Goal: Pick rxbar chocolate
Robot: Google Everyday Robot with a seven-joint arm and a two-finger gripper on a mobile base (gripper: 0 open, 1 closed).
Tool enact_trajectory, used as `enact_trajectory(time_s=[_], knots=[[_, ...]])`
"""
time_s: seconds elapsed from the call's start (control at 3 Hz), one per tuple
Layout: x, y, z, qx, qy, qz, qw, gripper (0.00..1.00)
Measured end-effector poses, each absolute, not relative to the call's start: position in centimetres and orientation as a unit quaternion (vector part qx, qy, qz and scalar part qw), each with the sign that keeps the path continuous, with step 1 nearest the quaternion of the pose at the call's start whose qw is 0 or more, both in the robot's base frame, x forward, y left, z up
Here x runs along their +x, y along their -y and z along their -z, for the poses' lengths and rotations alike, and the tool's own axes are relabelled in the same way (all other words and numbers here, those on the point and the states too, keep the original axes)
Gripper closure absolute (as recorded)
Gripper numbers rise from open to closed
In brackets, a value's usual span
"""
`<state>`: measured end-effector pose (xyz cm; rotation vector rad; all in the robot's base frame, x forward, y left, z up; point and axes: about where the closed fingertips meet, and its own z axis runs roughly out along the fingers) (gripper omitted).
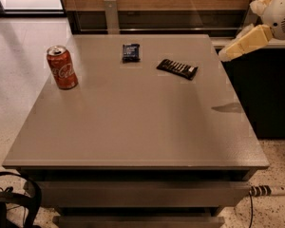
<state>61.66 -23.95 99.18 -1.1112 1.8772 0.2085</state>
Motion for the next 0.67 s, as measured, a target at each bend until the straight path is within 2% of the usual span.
enact_trajectory(time_s=[0.33, 0.67], knots=[[61.7, 23.9, -99.2, -0.451, -0.761, -0.085, 0.457, 0.00], [65.1, 22.7, -97.8, -0.455, -0.754, -0.116, 0.460, 0.00]])
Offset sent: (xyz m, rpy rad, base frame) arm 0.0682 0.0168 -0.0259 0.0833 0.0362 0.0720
